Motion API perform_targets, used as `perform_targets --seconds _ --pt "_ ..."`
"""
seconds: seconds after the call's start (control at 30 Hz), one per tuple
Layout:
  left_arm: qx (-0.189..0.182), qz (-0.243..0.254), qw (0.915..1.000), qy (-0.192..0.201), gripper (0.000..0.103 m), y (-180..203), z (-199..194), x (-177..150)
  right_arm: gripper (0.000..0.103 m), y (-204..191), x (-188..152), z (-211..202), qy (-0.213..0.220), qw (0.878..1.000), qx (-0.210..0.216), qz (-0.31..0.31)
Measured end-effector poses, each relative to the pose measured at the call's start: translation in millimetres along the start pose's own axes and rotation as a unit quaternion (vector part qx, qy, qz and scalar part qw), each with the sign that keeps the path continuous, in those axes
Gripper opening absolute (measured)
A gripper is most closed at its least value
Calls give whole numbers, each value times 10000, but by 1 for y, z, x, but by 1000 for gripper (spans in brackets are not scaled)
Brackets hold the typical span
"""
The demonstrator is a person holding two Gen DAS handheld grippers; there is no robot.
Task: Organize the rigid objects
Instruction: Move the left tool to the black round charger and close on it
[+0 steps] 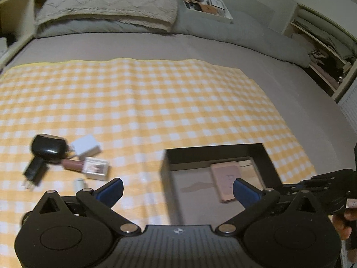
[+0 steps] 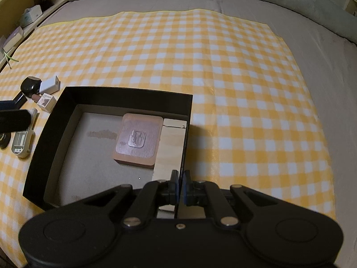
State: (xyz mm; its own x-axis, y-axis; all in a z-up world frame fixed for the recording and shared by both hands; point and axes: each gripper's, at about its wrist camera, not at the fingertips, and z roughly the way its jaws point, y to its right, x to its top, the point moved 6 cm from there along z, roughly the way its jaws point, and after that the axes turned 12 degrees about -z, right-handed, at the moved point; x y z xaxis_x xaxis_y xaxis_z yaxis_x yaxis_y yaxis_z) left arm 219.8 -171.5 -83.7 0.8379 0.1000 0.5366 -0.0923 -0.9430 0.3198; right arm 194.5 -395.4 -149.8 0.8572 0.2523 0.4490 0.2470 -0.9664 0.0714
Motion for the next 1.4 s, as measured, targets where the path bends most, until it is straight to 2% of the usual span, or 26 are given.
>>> perform_targets --seconds 0.23,0.5,0.7,0.83,1.0,1.17,1.4 --pt "296 133 9990 299 103 -41 -18 9 4 -1 1 0 -23 10000 -14 -34" --pt "748 22 9961 477 103 -96 -23 23 4 -1 2 0 -57 10000 -29 -23" --pt "971 73 9937 564 103 -136 -16 42 4 1 -2 2 -94 9999 46 40" --pt "1098 -61 9922 590 103 -162 -3 60 4 -2 -6 0 -110 9999 -3 -41" --pt "1202 -48 9914 516 103 -182 17 75 4 -2 -7 -1 -96 9999 33 3" --pt "1171 344 9922 236 103 -187 43 79 4 2 -5 0 -111 9999 90 49" --pt "1468 572 9875 -28 103 -196 75 79 5 1 -2 3 -142 9999 87 34"
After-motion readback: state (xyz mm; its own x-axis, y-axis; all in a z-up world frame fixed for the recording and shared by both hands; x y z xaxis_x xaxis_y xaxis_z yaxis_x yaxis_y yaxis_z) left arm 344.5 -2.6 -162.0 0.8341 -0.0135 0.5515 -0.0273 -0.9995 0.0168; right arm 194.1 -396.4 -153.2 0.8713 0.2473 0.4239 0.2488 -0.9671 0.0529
